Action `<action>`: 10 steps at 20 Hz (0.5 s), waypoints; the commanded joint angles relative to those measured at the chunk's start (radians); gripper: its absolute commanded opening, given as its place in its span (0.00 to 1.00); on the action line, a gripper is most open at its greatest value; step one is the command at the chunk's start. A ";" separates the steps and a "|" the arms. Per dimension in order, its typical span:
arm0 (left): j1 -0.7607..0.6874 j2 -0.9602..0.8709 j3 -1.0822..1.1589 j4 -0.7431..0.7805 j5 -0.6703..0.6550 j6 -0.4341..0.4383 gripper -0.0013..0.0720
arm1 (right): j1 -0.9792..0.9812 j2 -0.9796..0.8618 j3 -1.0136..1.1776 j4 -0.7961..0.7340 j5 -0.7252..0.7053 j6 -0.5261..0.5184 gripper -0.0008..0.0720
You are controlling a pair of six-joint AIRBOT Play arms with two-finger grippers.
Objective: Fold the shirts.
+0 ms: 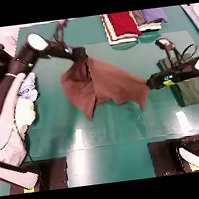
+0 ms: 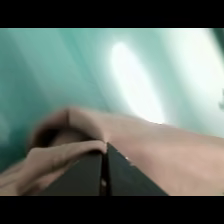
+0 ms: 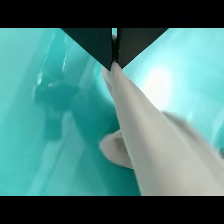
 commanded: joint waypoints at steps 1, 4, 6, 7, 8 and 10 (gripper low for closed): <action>0.014 0.126 0.040 0.045 -0.056 0.109 0.05 | -0.014 0.001 0.051 -0.044 0.012 0.001 0.03; -0.006 0.175 -0.003 0.145 -0.261 0.111 0.05 | -0.014 0.002 0.007 -0.076 0.050 0.000 0.03; -0.021 0.224 -0.175 0.151 -0.304 0.111 0.05 | -0.014 0.001 -0.053 -0.075 0.048 0.000 0.03; -0.026 0.261 -0.288 0.153 -0.292 0.111 0.05 | -0.014 0.001 -0.079 -0.074 0.046 0.001 0.03; -0.028 0.306 -0.421 0.154 -0.268 0.111 0.05 | -0.014 0.001 -0.103 -0.075 0.045 0.001 0.03; -0.028 0.399 -0.661 0.164 -0.236 0.111 0.05 | -0.014 0.001 -0.133 -0.075 0.045 0.000 0.03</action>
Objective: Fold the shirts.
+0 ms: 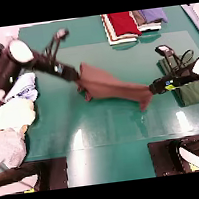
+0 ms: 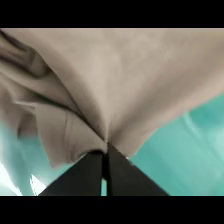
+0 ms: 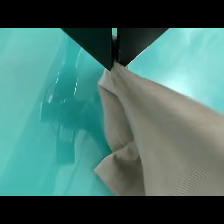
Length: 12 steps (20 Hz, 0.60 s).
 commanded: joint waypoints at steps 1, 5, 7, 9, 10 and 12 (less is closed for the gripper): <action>-0.006 0.158 -0.381 0.029 0.008 0.006 0.05 | -0.001 0.000 -0.053 -0.007 -0.004 0.000 0.03; -0.006 0.315 -0.619 0.027 -0.019 0.007 0.05 | -0.001 0.000 -0.052 -0.006 -0.013 0.001 0.03; -0.006 0.348 -0.659 0.026 -0.080 0.005 0.05 | -0.001 0.000 -0.052 -0.006 -0.014 0.000 0.03; -0.006 0.349 -0.654 0.019 -0.126 -0.026 0.66 | -0.001 0.000 -0.052 -0.006 -0.014 0.000 0.03; -0.006 0.349 -0.636 0.022 -0.121 -0.050 0.77 | -0.001 0.000 -0.052 -0.006 -0.014 0.000 0.03; 0.003 0.349 -0.548 0.022 -0.121 -0.058 0.77 | -0.001 0.000 -0.052 -0.005 -0.015 0.000 0.03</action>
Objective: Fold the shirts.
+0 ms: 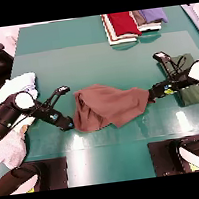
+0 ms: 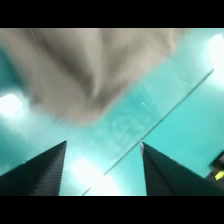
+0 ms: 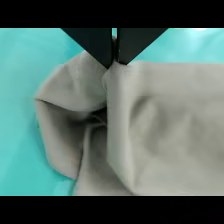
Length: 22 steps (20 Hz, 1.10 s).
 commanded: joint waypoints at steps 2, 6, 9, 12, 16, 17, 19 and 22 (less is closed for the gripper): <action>0.056 0.016 0.153 -0.016 0.018 -0.047 0.77 | 0.000 0.000 -0.001 0.011 0.000 -0.002 0.03; 0.220 -0.021 0.204 -0.010 0.220 -0.125 0.77 | 0.000 0.000 -0.001 0.012 -0.003 -0.002 0.03; 0.253 -0.181 0.204 -0.082 0.253 -0.105 0.77 | 0.000 0.000 -0.001 0.013 -0.019 -0.002 0.03; 0.253 -0.373 0.204 -0.311 0.287 -0.008 0.77 | 0.000 0.000 -0.001 0.021 -0.023 -0.002 0.03; 0.233 -0.505 0.204 -0.422 0.333 0.040 0.77 | 0.000 0.000 -0.001 0.021 -0.023 -0.002 0.03; 0.223 -0.511 0.205 -0.424 0.363 0.040 0.77 | 0.000 0.000 -0.001 0.021 -0.023 -0.002 0.03; 0.201 -0.511 0.205 -0.425 0.418 0.036 0.77 | 0.000 0.000 -0.001 0.021 -0.022 -0.001 0.03; 0.193 -0.511 0.205 -0.422 0.469 0.021 0.49 | 0.000 0.000 -0.001 0.041 -0.021 -0.001 0.03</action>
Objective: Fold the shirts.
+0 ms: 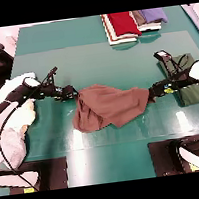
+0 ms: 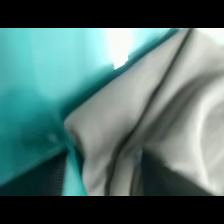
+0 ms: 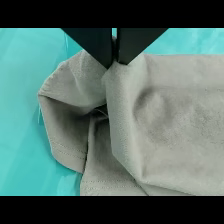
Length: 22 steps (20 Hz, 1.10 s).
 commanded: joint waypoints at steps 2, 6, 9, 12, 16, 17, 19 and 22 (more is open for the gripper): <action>-0.010 -0.014 0.004 -0.019 0.076 -0.003 0.06 | 0.002 0.000 0.000 0.024 -0.003 0.001 0.03; 0.027 0.057 0.138 -0.005 0.023 -0.001 0.05 | 0.000 0.000 0.087 -0.004 -0.013 -0.006 0.03; 0.092 0.241 0.334 0.049 0.020 -0.001 0.05 | 0.000 0.000 0.305 -0.015 -0.012 -0.031 0.03; 0.155 0.434 0.532 0.117 0.020 -0.002 0.05 | 0.000 0.000 0.566 -0.041 0.003 -0.031 0.03; 0.176 0.656 0.716 0.238 0.021 -0.002 0.05 | 0.000 0.000 0.853 -0.068 0.044 -0.034 0.03; 0.176 0.700 0.752 0.251 0.021 -0.004 0.05 | 0.000 0.000 0.917 -0.068 0.059 -0.040 0.03; 0.176 0.760 0.821 0.254 0.022 -0.004 0.05 | 0.000 0.000 1.015 -0.068 0.083 -0.042 0.03; 0.176 0.787 0.928 0.262 0.017 -0.004 0.05 | 0.000 -0.006 1.131 -0.097 0.118 -0.042 0.03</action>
